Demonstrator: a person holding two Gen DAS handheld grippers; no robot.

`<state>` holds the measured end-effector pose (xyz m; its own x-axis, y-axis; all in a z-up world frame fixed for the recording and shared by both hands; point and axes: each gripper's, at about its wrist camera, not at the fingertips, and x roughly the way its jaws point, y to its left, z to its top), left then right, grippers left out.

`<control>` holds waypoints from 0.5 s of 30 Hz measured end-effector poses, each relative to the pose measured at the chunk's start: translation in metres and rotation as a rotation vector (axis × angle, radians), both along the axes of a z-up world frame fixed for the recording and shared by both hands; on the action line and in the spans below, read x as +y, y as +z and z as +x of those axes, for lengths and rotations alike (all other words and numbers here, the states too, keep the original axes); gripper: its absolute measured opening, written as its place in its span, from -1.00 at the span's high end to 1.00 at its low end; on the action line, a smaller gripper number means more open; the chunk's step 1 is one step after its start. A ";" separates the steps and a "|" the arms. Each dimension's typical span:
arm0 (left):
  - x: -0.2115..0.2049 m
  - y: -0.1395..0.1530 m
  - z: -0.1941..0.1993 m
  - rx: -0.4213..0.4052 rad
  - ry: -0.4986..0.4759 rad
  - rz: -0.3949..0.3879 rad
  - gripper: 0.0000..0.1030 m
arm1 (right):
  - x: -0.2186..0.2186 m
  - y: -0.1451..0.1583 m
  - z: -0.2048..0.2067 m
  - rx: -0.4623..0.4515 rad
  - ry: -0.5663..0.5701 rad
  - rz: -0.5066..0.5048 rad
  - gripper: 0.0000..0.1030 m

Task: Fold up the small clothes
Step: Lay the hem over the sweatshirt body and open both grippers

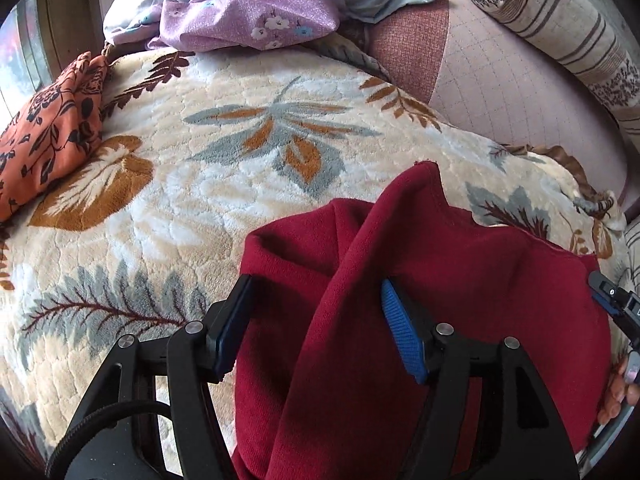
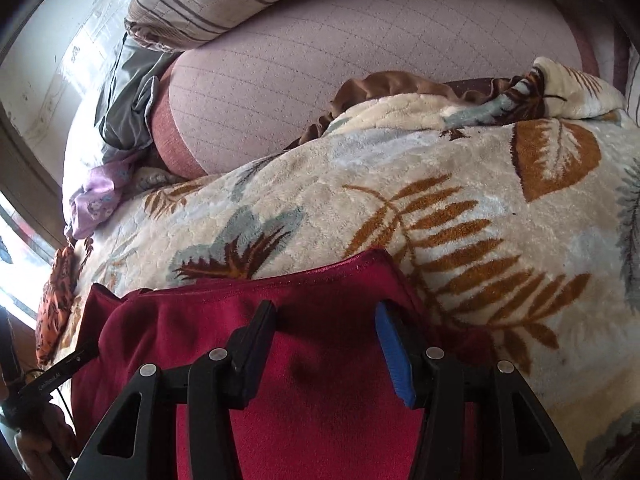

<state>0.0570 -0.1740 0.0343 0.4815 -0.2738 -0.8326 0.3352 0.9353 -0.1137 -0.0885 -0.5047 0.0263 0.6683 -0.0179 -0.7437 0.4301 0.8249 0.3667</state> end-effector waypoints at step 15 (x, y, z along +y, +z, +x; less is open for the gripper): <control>0.084 0.010 -0.103 0.048 0.115 -0.013 -0.28 | 0.158 0.042 0.019 -0.070 0.383 -0.022 0.12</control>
